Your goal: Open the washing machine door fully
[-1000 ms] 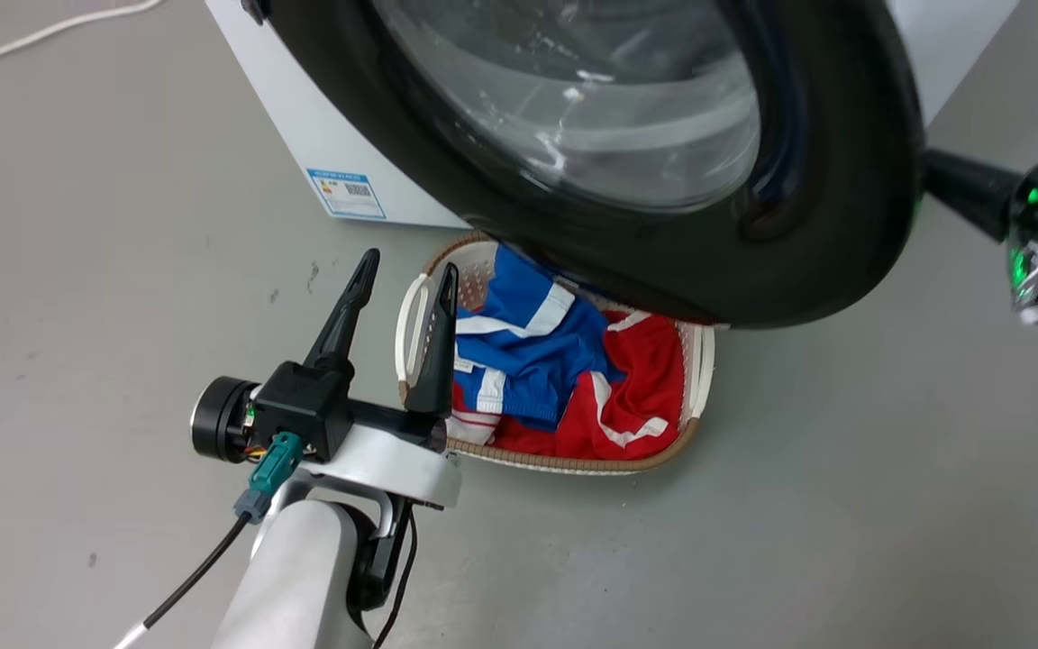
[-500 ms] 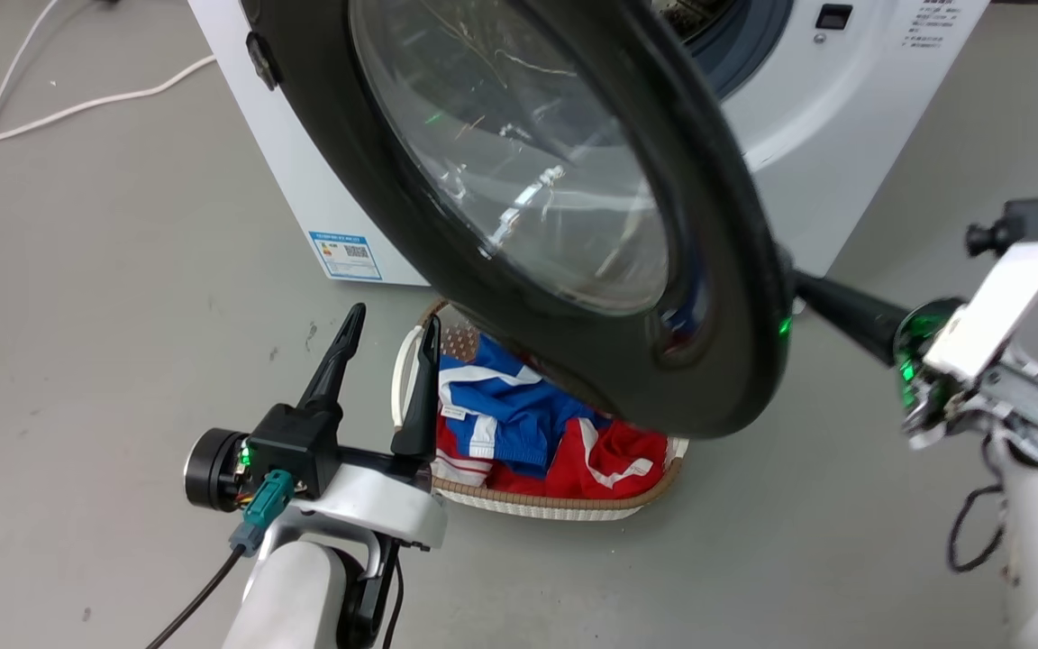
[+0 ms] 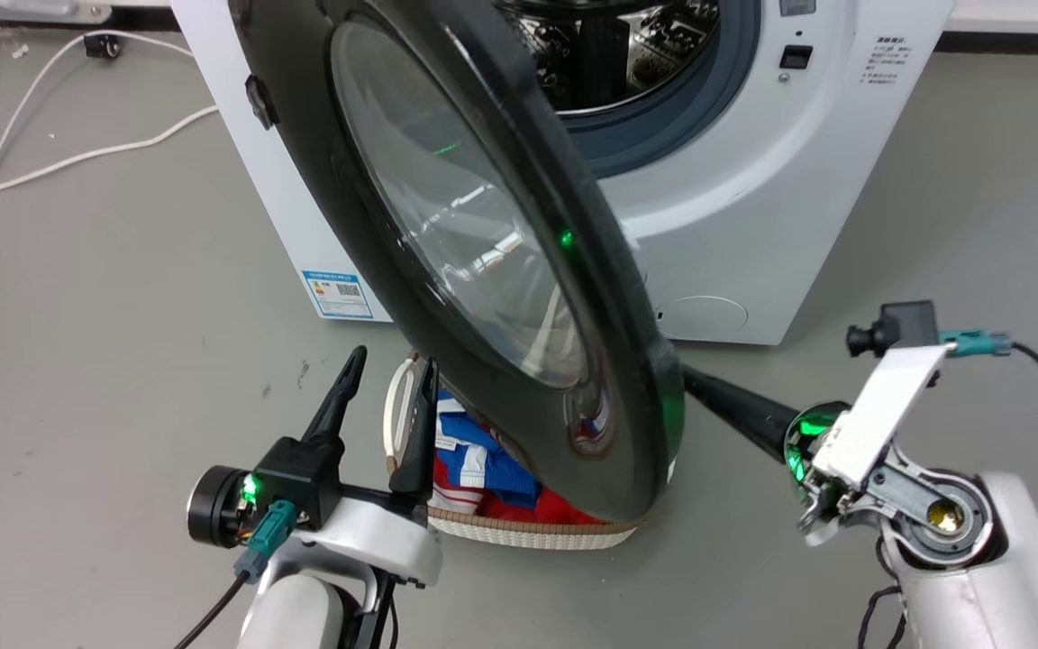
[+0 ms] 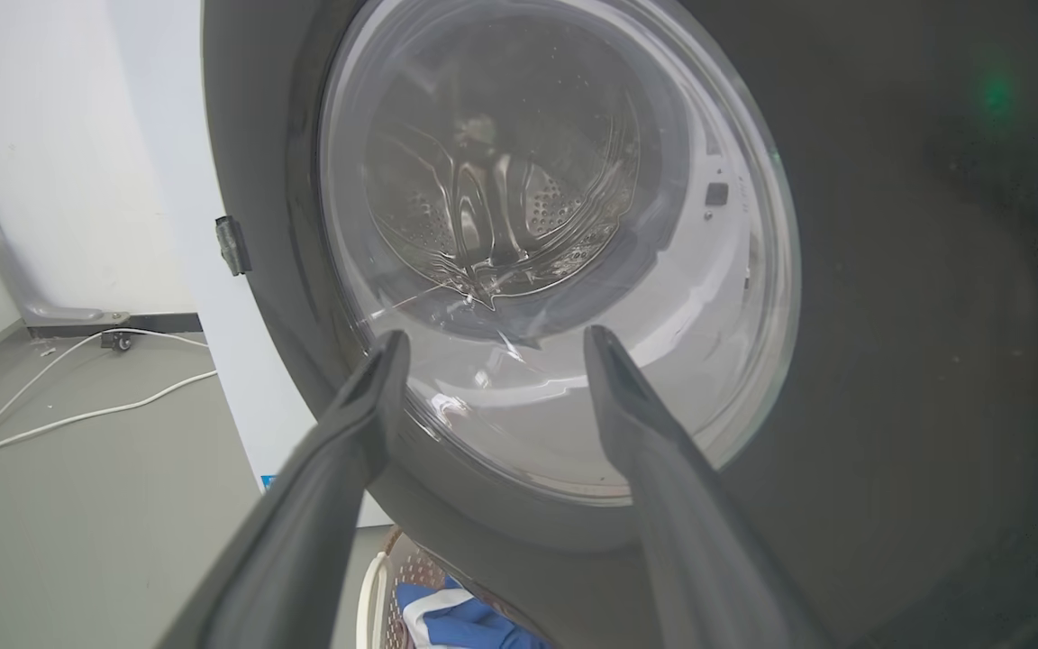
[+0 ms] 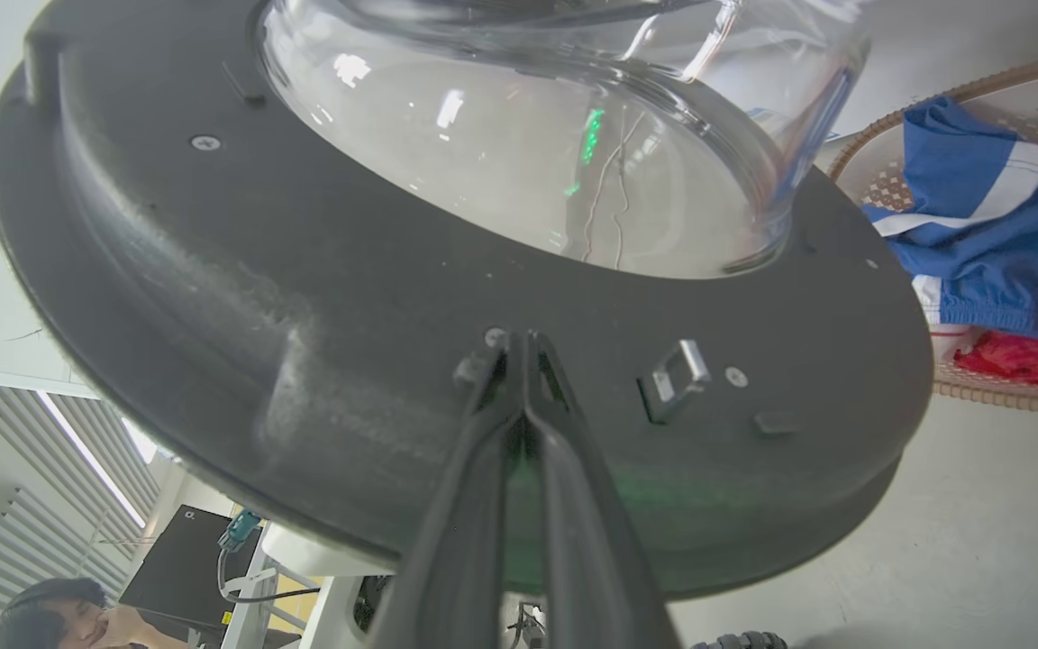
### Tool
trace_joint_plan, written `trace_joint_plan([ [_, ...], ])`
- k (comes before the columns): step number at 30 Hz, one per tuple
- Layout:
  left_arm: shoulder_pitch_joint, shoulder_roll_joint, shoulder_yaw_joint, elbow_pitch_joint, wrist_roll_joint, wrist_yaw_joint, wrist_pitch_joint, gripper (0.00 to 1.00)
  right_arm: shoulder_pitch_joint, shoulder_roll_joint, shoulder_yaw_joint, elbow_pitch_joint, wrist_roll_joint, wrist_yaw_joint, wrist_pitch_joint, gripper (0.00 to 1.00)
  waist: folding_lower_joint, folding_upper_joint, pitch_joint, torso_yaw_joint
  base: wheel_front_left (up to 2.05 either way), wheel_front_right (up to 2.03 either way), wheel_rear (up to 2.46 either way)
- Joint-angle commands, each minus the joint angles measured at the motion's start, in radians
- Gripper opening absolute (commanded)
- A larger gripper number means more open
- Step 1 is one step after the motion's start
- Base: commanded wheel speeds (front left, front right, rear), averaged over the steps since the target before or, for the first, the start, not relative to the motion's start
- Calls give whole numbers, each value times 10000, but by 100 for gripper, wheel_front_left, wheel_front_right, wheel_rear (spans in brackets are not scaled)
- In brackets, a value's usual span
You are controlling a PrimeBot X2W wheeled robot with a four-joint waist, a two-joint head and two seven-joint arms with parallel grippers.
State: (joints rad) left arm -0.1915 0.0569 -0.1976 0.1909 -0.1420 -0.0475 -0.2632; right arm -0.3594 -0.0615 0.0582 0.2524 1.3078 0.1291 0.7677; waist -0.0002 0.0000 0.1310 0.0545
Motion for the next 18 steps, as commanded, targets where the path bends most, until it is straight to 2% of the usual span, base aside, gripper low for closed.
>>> trace_joint_plan([
  [1,101,46,-3,42,75,-28,-23,100,143,59,136,-1,41,29,-113,0,2,0,-88,0,0,0,0],
  [5,174,41,-13,134,40,-57,-23,100,258,116,459,-51,-16,29,-815,0,2,0,-239,29,0,0,0],
  [8,219,37,-15,184,9,-80,-23,100,335,106,432,-67,-199,28,-1740,0,2,0,-319,41,0,0,0],
  [13,288,32,38,247,-55,-55,-23,100,456,87,83,67,-999,29,-3838,0,2,0,-469,-1,0,0,0],
  [18,437,55,167,292,-105,23,-23,100,815,-301,-302,-43,-2437,29,-6167,0,2,0,-665,-118,0,0,0],
])
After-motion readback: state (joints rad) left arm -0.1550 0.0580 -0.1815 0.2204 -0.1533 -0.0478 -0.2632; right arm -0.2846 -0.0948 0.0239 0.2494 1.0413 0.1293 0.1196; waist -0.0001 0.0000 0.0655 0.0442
